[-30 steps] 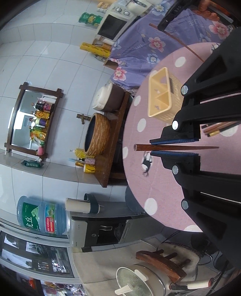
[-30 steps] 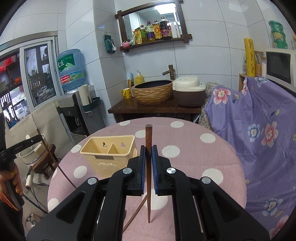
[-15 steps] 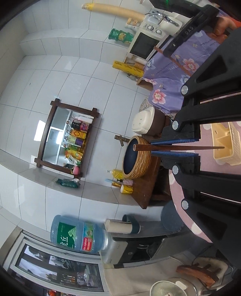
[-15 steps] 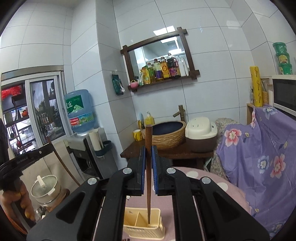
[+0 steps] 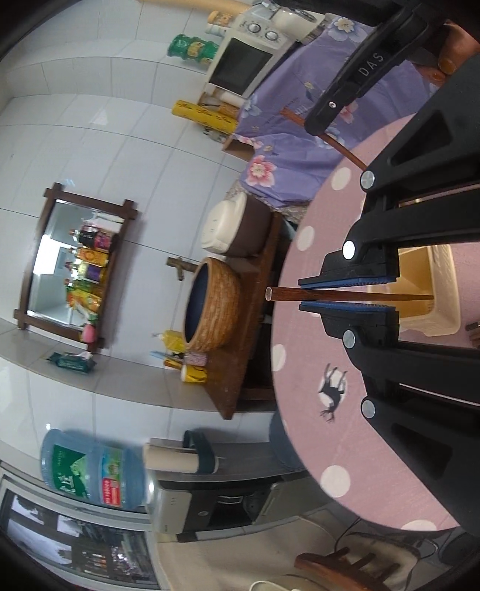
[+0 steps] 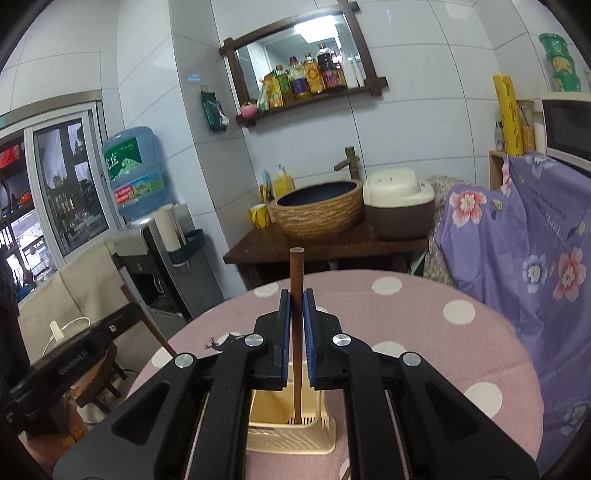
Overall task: Organize utensils
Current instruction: 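Carry the wooden chopstick with the right tool and drop it into the holder, then return the right tool to the utensils and close on the wooden spoon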
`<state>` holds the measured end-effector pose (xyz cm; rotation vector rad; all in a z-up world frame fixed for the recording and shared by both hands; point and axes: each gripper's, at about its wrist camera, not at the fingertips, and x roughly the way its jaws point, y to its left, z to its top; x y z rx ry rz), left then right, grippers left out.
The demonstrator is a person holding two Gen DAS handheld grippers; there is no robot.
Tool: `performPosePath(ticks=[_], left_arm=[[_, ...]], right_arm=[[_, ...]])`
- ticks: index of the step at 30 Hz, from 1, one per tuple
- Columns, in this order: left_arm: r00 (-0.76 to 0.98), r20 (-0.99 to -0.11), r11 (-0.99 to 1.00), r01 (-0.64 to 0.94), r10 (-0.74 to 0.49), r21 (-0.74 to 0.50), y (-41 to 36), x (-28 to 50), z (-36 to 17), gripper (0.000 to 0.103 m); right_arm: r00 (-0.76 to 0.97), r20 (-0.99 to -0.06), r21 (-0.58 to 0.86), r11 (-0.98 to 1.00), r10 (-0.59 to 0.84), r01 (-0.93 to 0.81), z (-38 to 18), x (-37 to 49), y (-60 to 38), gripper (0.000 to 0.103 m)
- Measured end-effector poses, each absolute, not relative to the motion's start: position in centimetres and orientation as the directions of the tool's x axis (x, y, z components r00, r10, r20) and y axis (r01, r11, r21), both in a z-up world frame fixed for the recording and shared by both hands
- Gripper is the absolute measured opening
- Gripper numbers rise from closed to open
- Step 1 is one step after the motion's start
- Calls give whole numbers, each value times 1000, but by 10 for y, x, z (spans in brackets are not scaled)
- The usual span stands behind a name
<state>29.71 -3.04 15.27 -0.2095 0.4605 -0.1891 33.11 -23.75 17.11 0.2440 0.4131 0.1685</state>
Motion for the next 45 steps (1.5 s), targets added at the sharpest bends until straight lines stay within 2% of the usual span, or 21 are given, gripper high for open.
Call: performPosePath(ticks=[11, 13, 14, 15, 16, 17, 18, 20, 23, 29, 34, 41, 45], left_arm=[[839, -481, 952, 130, -254, -276, -28, 312, 123, 8], [834, -481, 949, 146, -270, -280, -28, 310, 124, 8], [833, -481, 950, 151, -272, -275, -29, 309, 124, 10], [832, -481, 949, 159, -277, -271, -28, 306, 124, 22], [831, -480, 948, 165, -282, -272, -28, 303, 124, 32], [832, -473, 946, 170, -288, -277, -25, 297, 123, 53], [838, -463, 944, 169, -289, -282, -22, 291, 122, 62], [841, -462, 947, 161, -280, -279, -15, 277, 116, 64], [817, -511, 952, 145, -268, -268, -8, 260, 96, 71], [745, -632, 970, 80, -212, -231, 8, 224, 37, 69], [666, -714, 973, 88, -218, -215, 2, 200, 0, 57], [634, -756, 986, 135, -164, -100, -23, 178, -23, 52], [621, -769, 987, 144, -150, -77, -30, 174, -31, 51]], right_arm=[[893, -391, 303, 947, 223, -104, 153, 337, -241, 8], [893, -392, 304, 947, 221, -101, 152, 335, -242, 14], [895, -390, 301, 948, 218, -100, 152, 332, -243, 25], [897, -386, 300, 949, 215, -99, 152, 330, -244, 41], [901, -379, 300, 949, 210, -95, 151, 325, -245, 46], [905, -374, 298, 950, 203, -91, 150, 319, -245, 47], [905, -374, 289, 953, 202, -93, 149, 314, -244, 47], [901, -382, 263, 959, 205, -107, 144, 302, -241, 47], [865, -450, 228, 965, 224, -131, 124, 285, -234, 47], [803, -557, 189, 974, 212, -126, 68, 245, -225, 47], [768, -613, 189, 978, 185, -85, 25, 220, -225, 47], [734, -653, 220, 974, 185, -50, -8, 201, -230, 47], [730, -659, 222, 974, 182, -43, -10, 199, -231, 47]])
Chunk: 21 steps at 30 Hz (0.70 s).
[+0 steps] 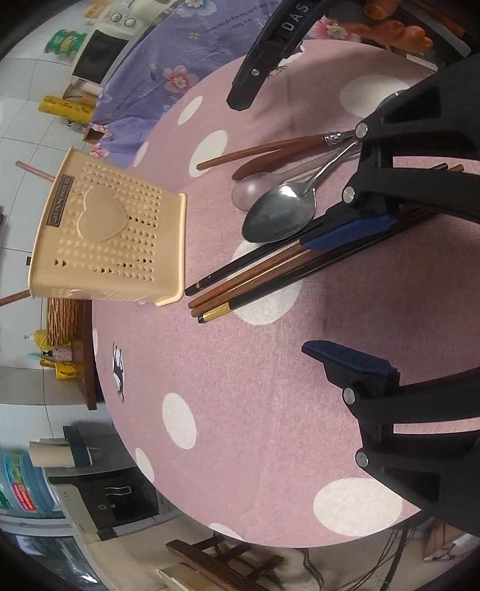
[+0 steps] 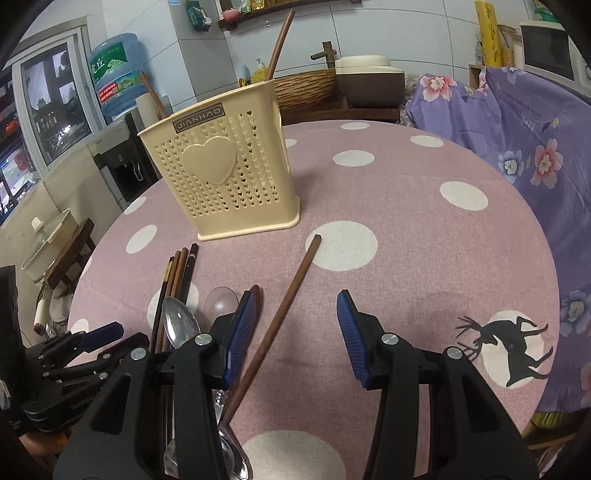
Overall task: Organize utensils
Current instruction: 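Return the right tool to the utensils and close on the wooden spoon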
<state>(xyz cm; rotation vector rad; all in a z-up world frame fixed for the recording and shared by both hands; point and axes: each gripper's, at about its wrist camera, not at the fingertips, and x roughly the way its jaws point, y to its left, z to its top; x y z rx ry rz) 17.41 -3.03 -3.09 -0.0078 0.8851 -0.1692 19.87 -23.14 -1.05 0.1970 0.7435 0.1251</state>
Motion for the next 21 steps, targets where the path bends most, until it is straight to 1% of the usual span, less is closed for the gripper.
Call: performPosePath(ticks=[3, 9, 12, 15, 17, 20, 21], left_arm=[[615, -780, 989, 142, -118, -37, -35, 174, -37, 48], [618, -781, 992, 127, -92, -17, -25, 167, -39, 49], [614, -781, 993, 102, -112, -61, -11, 167, -36, 49], [632, -766, 993, 82, -116, -83, -5, 167, -31, 49], [636, -762, 993, 81, -120, -89, -5, 168, -29, 49], [636, -761, 992, 73, -127, -104, -2, 170, -28, 49], [635, -762, 992, 70, -129, -109, -1, 170, -28, 49]], right_arm=[[728, -658, 230, 972, 190, -47, -11, 198, -231, 47], [721, -668, 218, 975, 184, -47, -13, 196, -231, 47], [714, -675, 219, 975, 186, -47, -14, 198, -231, 47], [698, -680, 234, 968, 226, -86, -13, 201, -224, 47], [677, -687, 247, 961, 263, -124, -14, 205, -215, 45], [644, -718, 219, 964, 264, -151, -19, 214, -201, 37], [634, -729, 207, 966, 257, -153, -22, 215, -197, 33]])
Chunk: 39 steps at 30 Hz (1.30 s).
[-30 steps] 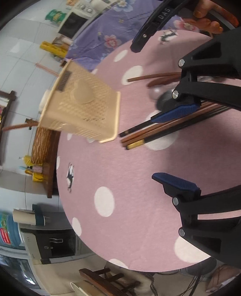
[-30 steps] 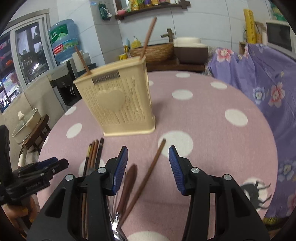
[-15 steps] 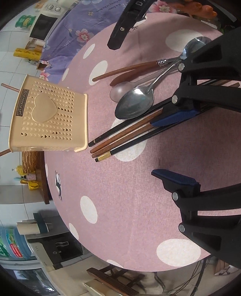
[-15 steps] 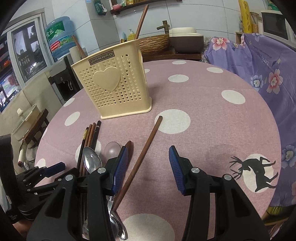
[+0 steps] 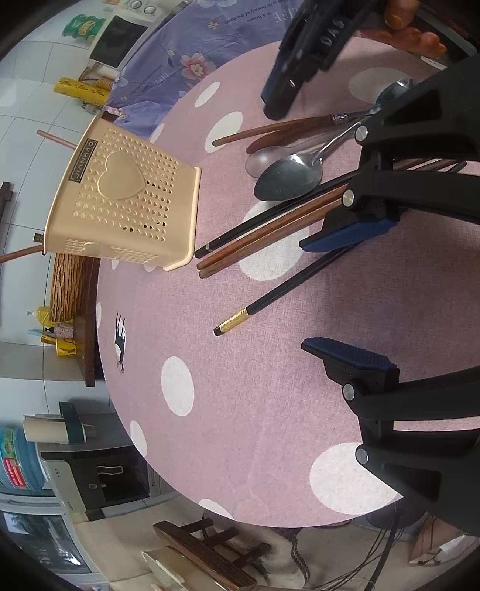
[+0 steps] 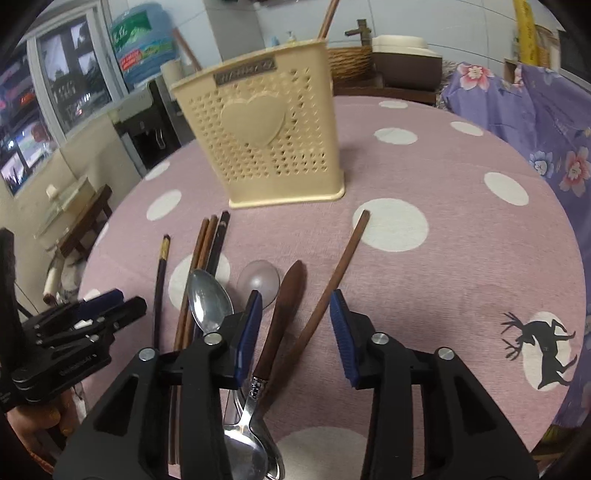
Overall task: Organize utensils
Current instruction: 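Return the right tool to the utensils and close on the wooden spoon, then grasp the gold-tipped black chopstick with the left tool while the right tool lifts the wooden spoon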
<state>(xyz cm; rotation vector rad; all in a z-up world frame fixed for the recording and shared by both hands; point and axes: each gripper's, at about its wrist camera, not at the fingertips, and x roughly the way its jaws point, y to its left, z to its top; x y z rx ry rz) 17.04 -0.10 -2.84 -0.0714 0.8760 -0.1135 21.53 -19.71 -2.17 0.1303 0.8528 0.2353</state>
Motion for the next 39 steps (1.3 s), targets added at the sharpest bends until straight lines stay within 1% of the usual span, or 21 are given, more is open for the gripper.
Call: performPosePath(ticks=[1, 10, 18, 22, 26, 28, 32, 35, 39], left_arm=[[634, -763, 991, 67, -129, -112, 0, 170, -29, 49], [626, -767, 990, 58, -138, -131, 8, 170, -33, 49], [620, -771, 988, 49, -143, -144, 12, 176, -35, 49], [613, -779, 989, 35, -135, -145, 13, 191, -35, 49], [590, -798, 991, 31, -124, -132, 9, 214, -37, 48], [589, -802, 994, 30, -103, -106, 6, 222, -37, 45], [578, -811, 995, 37, -93, -87, 0, 233, -38, 35], [582, -810, 998, 44, -70, -54, -7, 235, -38, 33], [582, -811, 998, 45, -54, -33, -9, 237, -38, 21]], right_arm=[[625, -738, 201, 967, 255, -157, -24, 216, -193, 29], [582, -788, 128, 979, 198, -160, -39, 222, -171, 18], [588, -797, 71, 988, 141, -140, -41, 233, -164, 18], [592, -800, 25, 990, 101, -136, -40, 240, -159, 18], [590, -802, 16, 991, 90, -130, -39, 250, -158, 18], [587, -805, 12, 992, 85, -128, -38, 255, -158, 18], [587, -805, 14, 992, 88, -128, -38, 259, -158, 18], [593, -800, 13, 991, 88, -129, -39, 258, -157, 18], [590, -802, 12, 991, 90, -134, -38, 259, -157, 18]])
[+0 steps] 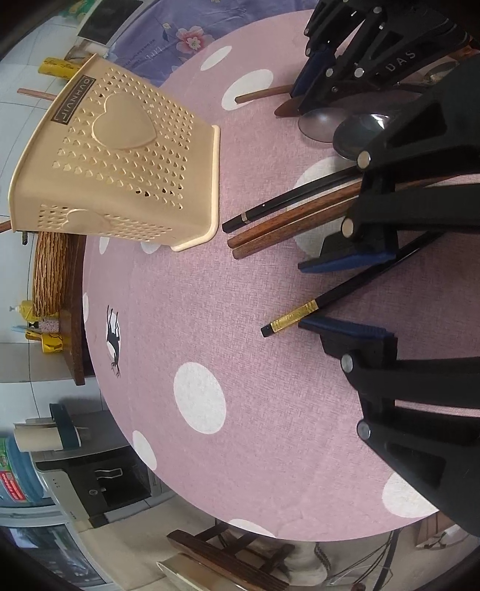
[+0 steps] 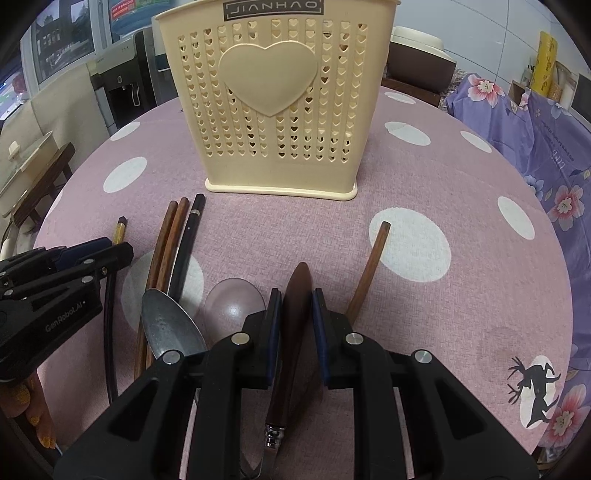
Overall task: Organize utensils
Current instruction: 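Grasp the gold-tipped black chopstick with the left tool while the right tool lifts the wooden spoon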
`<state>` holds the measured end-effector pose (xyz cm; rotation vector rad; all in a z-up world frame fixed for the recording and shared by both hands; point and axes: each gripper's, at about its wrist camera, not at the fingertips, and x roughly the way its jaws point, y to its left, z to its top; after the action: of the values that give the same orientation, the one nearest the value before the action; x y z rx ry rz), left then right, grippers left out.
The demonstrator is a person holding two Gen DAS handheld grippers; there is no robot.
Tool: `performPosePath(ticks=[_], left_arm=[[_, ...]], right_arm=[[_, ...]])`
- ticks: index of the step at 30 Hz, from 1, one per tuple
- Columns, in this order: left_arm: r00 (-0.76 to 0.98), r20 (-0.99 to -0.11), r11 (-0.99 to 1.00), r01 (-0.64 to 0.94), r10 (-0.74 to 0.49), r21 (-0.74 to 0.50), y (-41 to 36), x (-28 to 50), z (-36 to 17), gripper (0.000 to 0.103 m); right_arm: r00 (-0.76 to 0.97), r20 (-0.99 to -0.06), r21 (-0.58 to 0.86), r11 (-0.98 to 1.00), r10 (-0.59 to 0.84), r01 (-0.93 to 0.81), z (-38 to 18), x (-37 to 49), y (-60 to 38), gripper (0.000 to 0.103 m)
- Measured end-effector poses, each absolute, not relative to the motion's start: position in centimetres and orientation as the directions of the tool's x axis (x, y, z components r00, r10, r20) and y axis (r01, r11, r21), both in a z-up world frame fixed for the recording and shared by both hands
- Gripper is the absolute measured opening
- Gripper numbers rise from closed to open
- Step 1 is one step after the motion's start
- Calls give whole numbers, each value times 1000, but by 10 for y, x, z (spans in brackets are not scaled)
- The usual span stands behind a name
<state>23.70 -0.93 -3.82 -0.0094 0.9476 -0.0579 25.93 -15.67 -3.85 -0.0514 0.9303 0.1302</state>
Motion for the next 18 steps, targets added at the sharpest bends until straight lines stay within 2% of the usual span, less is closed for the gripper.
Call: performPosePath(ticks=[2, 9, 18], left_arm=[[573, -817, 998, 47, -63, -44, -8, 239, -37, 14], [563, -823, 997, 54, -77, -57, -11, 243, -37, 9], [568, -818, 996, 49, -89, -74, -11, 246, -38, 8]], right_arm=[[586, -805, 16, 990, 96, -140, -38, 260, -158, 18], [581, -808, 19, 989, 102, -147, -38, 260, -158, 18], [581, -800, 72, 986, 146, -149, -37, 259, -167, 17]])
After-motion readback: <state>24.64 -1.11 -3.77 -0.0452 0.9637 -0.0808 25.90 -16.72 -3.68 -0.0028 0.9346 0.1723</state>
